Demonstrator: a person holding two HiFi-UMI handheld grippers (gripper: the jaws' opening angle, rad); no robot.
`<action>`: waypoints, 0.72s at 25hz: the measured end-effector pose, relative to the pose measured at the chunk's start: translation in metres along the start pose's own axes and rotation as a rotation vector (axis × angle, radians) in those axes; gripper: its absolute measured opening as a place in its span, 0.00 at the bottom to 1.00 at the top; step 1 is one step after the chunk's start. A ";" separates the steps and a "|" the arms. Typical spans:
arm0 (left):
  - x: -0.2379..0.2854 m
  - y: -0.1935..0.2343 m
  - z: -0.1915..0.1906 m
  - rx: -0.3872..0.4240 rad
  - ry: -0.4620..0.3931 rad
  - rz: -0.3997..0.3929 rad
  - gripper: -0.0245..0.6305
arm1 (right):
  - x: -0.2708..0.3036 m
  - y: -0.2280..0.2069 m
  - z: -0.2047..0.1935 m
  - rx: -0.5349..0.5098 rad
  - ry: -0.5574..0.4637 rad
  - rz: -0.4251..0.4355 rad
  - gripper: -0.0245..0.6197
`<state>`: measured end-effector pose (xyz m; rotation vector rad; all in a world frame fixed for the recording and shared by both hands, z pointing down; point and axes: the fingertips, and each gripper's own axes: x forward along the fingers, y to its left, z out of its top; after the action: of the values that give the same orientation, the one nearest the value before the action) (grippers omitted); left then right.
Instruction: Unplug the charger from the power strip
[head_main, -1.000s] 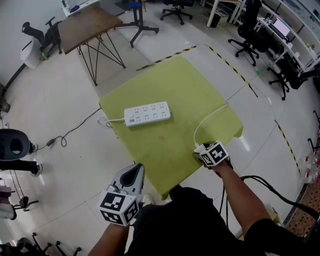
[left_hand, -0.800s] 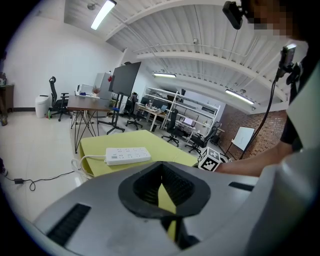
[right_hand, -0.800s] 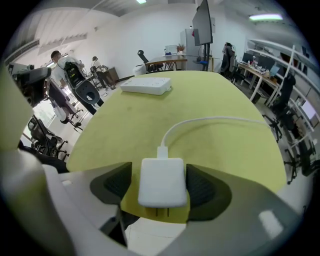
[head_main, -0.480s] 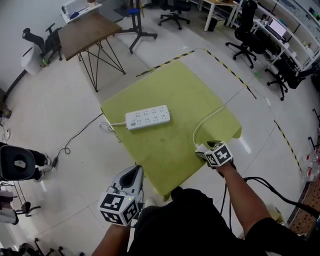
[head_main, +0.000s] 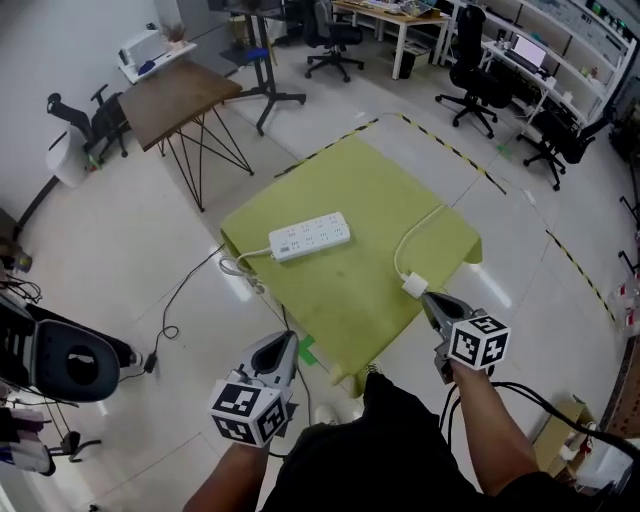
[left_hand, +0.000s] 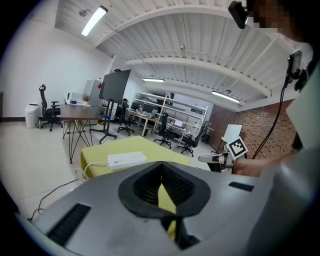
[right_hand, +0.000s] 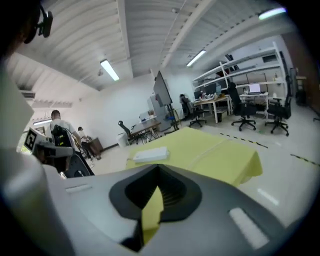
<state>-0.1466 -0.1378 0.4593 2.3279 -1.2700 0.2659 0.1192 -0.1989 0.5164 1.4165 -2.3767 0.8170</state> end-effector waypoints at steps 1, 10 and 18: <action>-0.005 -0.003 -0.002 0.009 0.005 -0.016 0.05 | -0.014 0.012 0.002 0.013 -0.040 0.008 0.04; -0.032 -0.033 -0.009 0.037 0.000 -0.063 0.05 | -0.112 0.104 0.008 -0.014 -0.190 0.116 0.04; -0.063 -0.045 -0.016 0.009 -0.065 0.021 0.05 | -0.163 0.126 -0.009 -0.087 -0.141 0.128 0.04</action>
<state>-0.1427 -0.0626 0.4353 2.3494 -1.3275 0.2045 0.0898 -0.0290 0.4028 1.3404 -2.5974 0.6543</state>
